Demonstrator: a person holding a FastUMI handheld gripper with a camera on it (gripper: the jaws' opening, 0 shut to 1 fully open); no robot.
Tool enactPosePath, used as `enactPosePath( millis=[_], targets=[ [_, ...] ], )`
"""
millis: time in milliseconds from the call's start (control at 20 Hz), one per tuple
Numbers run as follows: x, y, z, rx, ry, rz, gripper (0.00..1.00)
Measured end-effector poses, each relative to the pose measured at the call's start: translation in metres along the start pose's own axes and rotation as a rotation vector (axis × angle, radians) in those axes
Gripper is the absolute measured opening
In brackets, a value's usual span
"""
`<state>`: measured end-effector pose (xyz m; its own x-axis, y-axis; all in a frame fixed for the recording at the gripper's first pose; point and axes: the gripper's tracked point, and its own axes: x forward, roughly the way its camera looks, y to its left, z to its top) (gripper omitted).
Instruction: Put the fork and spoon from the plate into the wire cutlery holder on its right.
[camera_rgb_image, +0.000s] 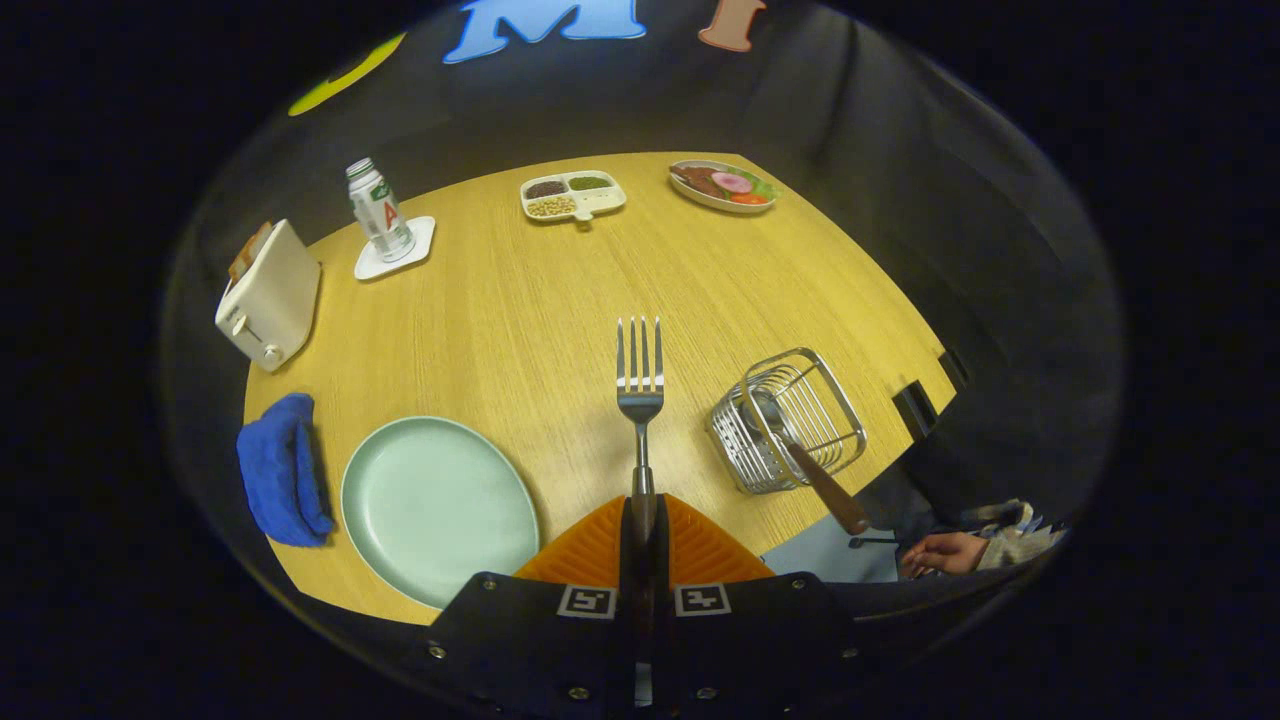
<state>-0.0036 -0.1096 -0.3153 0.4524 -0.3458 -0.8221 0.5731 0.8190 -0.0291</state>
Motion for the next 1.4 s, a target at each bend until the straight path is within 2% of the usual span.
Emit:
enactPosePath(
  millis=[400,800,950,1250,1300,1400],
  targets=[
    [0.001,-0.039,0.0,0.246,0.056,-0.025,0.07],
    [0.008,-0.054,-0.012,0.392,0.168,-0.02,0.07],
    [0.01,-0.054,-0.011,0.397,0.196,-0.004,0.07],
    [0.014,-0.065,-0.015,0.353,0.248,-0.034,0.07],
    [0.013,-0.069,-0.014,0.346,0.247,-0.046,0.1],
    [0.011,-0.067,-0.009,0.354,0.243,-0.042,0.11]
  ],
)
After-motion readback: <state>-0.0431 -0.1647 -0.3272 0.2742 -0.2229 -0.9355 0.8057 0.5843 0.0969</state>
